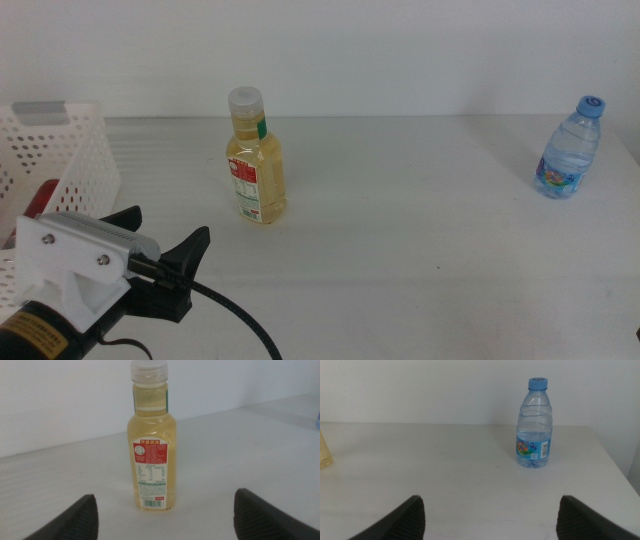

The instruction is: Use arms to grab the bottles and put them into the dustbin to the left of the table.

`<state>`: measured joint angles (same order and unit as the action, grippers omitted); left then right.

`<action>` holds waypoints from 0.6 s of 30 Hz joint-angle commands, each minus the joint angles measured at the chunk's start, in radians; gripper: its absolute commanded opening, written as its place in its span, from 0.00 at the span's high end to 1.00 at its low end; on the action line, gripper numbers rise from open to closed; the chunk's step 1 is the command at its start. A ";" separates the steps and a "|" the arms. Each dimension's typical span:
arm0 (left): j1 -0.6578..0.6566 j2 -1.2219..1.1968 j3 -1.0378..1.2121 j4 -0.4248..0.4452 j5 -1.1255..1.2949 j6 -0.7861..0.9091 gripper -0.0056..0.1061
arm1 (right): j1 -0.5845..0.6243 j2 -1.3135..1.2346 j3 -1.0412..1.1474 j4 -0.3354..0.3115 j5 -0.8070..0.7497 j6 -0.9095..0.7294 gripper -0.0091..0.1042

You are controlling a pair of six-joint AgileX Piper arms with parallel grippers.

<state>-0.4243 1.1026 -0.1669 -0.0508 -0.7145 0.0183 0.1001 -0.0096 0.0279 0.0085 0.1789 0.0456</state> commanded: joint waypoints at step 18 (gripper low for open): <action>0.192 0.378 -0.121 0.285 -0.406 -0.194 0.16 | -0.005 -0.027 -0.008 -0.009 -0.076 -0.010 0.28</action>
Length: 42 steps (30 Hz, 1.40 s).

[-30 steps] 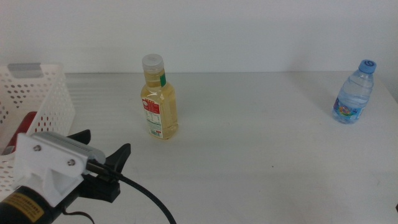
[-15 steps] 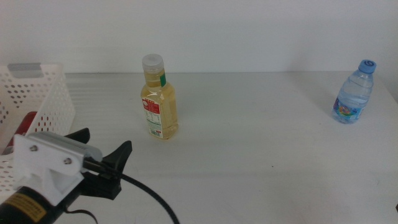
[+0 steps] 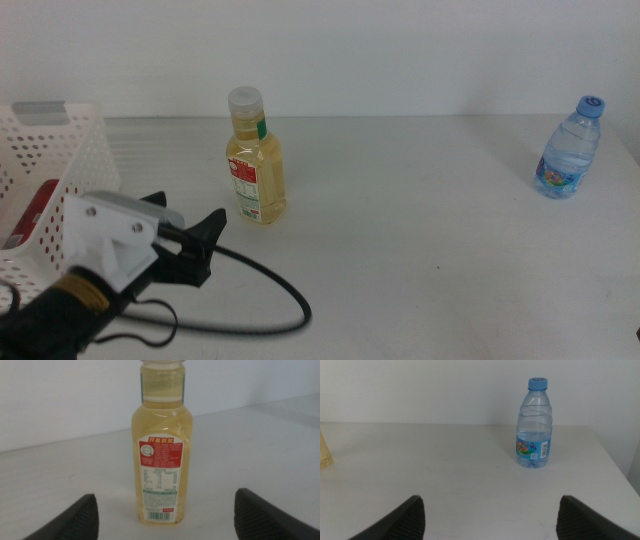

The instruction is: Use arms to grab the bottles and put them into the dustbin to the left of the table.

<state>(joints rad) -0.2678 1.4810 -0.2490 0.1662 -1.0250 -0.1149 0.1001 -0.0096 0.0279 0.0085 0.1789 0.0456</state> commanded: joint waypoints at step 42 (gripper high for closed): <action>0.113 0.495 -0.517 0.374 -0.177 -0.251 0.16 | -0.005 -0.027 -0.008 -0.009 -0.076 -0.010 0.28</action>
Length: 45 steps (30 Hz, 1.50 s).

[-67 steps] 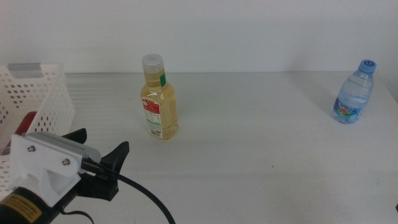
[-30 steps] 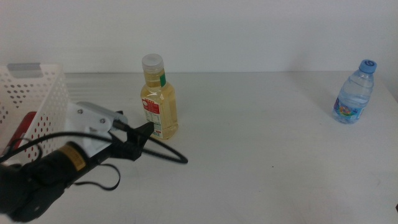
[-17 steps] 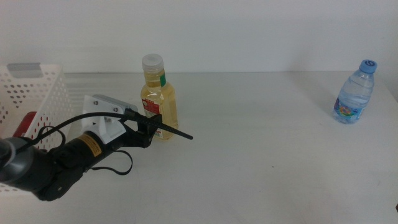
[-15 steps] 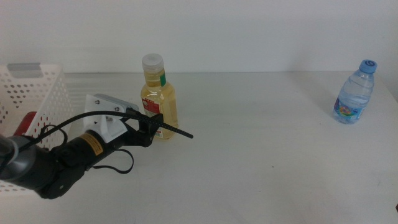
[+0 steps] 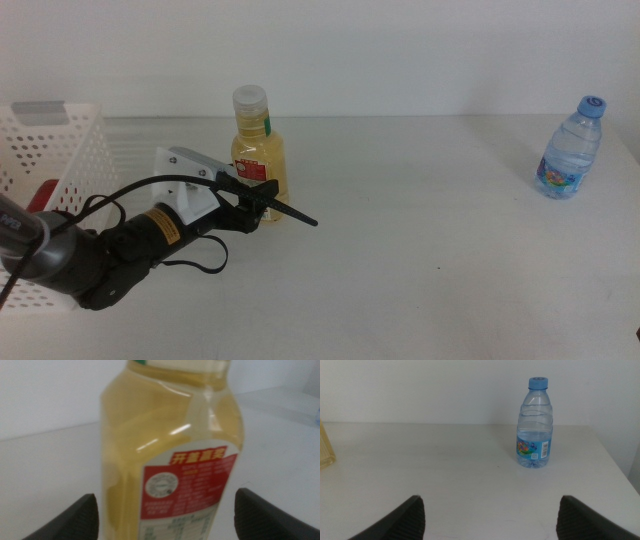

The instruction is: Use arms to grab the bottles and put them into the dustbin to the left of the table.

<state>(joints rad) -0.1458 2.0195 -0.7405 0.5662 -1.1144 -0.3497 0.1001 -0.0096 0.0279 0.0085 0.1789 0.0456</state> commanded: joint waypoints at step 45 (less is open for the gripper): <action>-0.084 -0.159 -0.213 -0.005 0.356 -0.104 0.86 | -0.005 -0.027 -0.008 -0.009 -0.076 -0.010 0.28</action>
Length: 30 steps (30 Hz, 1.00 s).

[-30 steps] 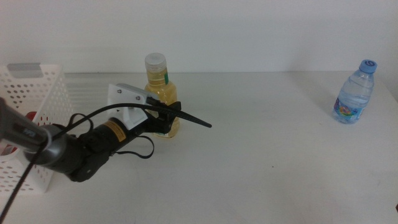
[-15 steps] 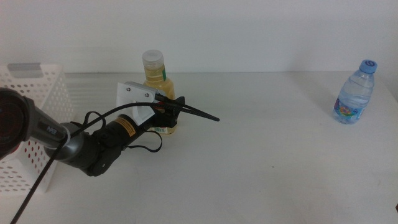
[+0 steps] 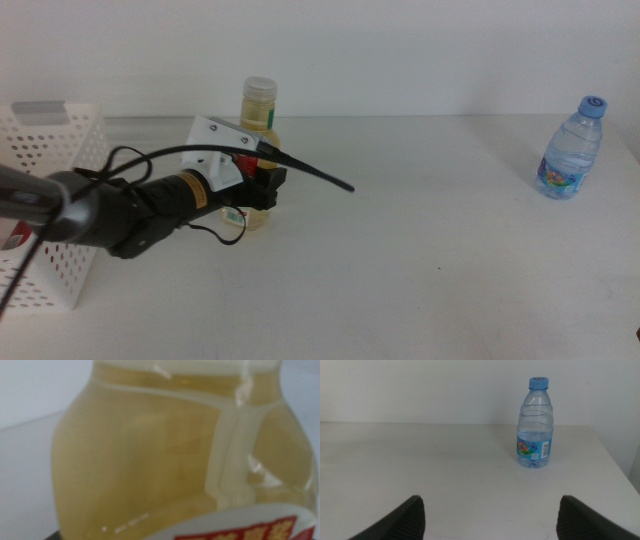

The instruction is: Use arms to grab the bottles and put them into the dustbin to the left of the table.

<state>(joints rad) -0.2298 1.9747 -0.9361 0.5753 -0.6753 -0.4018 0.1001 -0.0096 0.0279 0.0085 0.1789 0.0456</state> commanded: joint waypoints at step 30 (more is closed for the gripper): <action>0.004 -0.687 0.048 0.690 0.322 -0.835 0.86 | -0.005 -0.027 -0.008 -0.009 -0.076 -0.010 0.28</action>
<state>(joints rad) -0.2254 1.3398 -0.8470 1.3045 -0.3029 -1.2177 0.1001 -0.0096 0.0279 0.0085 0.1789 0.0456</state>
